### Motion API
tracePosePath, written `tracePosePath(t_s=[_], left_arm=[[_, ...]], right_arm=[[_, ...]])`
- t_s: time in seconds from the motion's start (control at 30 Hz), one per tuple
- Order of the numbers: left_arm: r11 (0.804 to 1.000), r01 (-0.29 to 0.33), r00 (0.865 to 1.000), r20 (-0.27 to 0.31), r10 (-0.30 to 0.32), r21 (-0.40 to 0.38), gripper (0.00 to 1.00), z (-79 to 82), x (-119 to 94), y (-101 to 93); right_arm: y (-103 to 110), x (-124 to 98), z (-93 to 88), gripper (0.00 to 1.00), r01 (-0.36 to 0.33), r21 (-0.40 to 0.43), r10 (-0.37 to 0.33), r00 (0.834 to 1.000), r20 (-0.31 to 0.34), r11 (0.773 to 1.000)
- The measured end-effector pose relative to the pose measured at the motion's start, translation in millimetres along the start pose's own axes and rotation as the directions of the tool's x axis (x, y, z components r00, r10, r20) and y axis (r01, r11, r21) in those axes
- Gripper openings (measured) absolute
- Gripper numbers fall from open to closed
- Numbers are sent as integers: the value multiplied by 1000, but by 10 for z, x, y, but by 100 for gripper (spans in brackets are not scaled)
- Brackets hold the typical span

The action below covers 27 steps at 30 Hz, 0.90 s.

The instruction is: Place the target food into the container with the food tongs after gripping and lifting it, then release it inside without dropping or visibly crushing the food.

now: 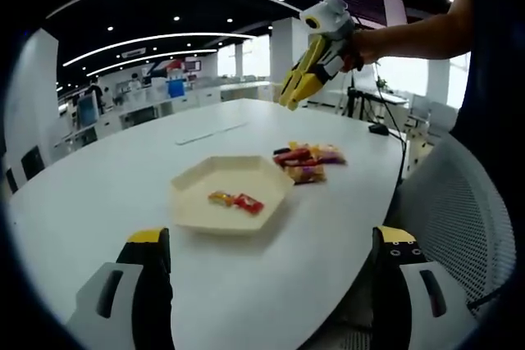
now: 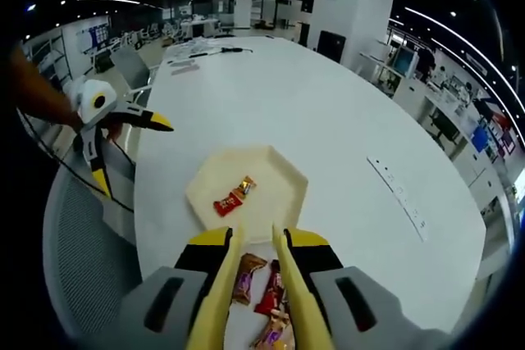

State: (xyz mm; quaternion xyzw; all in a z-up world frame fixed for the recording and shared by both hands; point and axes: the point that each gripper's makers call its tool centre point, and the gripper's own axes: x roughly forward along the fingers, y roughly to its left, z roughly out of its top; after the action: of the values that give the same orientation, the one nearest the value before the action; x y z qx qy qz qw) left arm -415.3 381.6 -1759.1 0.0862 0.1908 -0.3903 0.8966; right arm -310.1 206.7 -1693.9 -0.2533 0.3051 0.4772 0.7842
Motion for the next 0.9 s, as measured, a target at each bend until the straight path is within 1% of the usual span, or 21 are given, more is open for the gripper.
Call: tracePosePath(t_s=[0.33, 0.47, 0.6, 0.67, 0.7, 0.73, 0.8, 0.83, 0.9], left_arm=[[1000, 2, 1000, 2, -1, -18, 99, 1, 0, 2], [1000, 2, 1000, 0, -2, -19, 99, -1, 1, 1], [1000, 1, 1000, -2, -1, -19, 99, -6, 3, 8], [1000, 0, 1000, 1, 0, -23, 99, -1, 3, 10], [1000, 1, 1000, -2, -1, -23, 99, -7, 7, 13], [1000, 6, 1000, -10, -7, -27, 99, -26, 20, 10], [1000, 8, 1000, -15, -8, -27, 99, -29, 15, 1], [1000, 4, 1000, -7, -4, -18, 99, -15, 6, 2], [1000, -3, 1000, -1, 3, -13, 99, -5, 2, 13]], right_arm=[[25, -51, -203, 24, 5, 36, -4, 1000, -17, 999], [53, -36, -275, 24, 4, 41, -3, 1000, -26, 999], [68, -9, -298, 24, 3, 46, -2, 1000, -28, 999], [55, 8, -320, 24, 11, 31, -10, 999, -38, 999], [51, 8, -313, 24, 12, 35, -11, 999, -32, 999], [59, 19, -310, 24, 7, 65, -6, 1000, -15, 998], [68, 56, -382, 24, 11, 56, -9, 999, -36, 998], [73, 67, -398, 24, 11, 54, -9, 999, -40, 998], [77, 80, -417, 24, 11, 65, -9, 999, -32, 998]])
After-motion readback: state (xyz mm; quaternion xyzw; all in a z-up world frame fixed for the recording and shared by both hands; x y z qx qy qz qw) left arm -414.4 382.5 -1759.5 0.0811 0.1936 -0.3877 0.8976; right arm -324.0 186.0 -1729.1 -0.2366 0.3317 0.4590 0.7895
